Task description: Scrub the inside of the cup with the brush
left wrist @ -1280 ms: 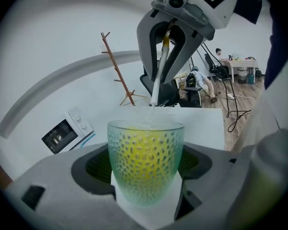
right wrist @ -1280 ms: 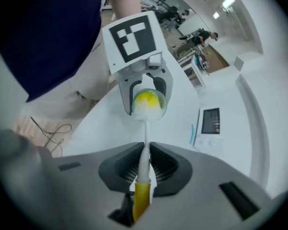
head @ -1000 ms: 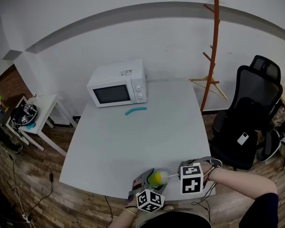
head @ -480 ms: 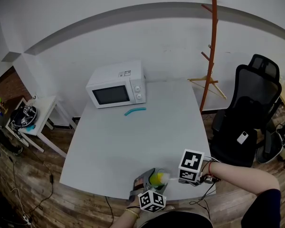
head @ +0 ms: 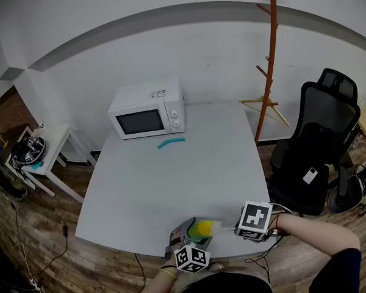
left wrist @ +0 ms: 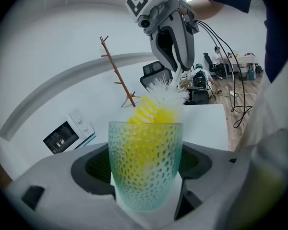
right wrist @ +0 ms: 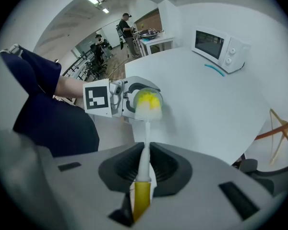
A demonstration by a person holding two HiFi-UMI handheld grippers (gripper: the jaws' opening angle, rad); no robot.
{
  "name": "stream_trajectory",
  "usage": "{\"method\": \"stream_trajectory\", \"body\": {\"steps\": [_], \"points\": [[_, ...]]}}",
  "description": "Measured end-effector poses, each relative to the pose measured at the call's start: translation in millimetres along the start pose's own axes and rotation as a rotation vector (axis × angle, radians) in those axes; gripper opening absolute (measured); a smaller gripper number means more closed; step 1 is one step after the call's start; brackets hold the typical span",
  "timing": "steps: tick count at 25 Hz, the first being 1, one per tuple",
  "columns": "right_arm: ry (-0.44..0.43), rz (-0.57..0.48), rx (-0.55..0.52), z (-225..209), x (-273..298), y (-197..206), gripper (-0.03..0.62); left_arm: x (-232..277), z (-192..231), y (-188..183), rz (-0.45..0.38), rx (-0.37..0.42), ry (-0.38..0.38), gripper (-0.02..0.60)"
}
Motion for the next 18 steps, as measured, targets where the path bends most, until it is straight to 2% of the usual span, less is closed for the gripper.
{"method": "stream_trajectory", "body": {"steps": [9, 13, 16, 18], "points": [[0.015, -0.146, 0.088, 2.2, -15.8, 26.4, 0.048, 12.0, 9.9, 31.4, 0.040, -0.142, -0.023, 0.385], [0.035, -0.353, 0.118, 4.1, -19.4, 12.7, 0.048, 23.4, 17.5, 38.6, 0.041, -0.320, -0.023, 0.385], [0.090, -0.531, 0.222, -3.4, -18.0, 6.5, 0.048, 36.7, 28.1, 39.3, 0.012, -0.474, -0.031, 0.385], [0.121, -0.622, 0.310, -10.4, -12.0, 6.8, 0.048, 47.0, 34.1, 39.4, -0.004, -0.530, -0.034, 0.385]]}}
Point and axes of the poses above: the fingertips, and each gripper's own axes: x forward along the fingers, z to its left, y out of its underside, the point moved 1 cm from there along -x, backward along the fingers, and after that the axes turned 4 degrees about -y, right-handed, at the moved point
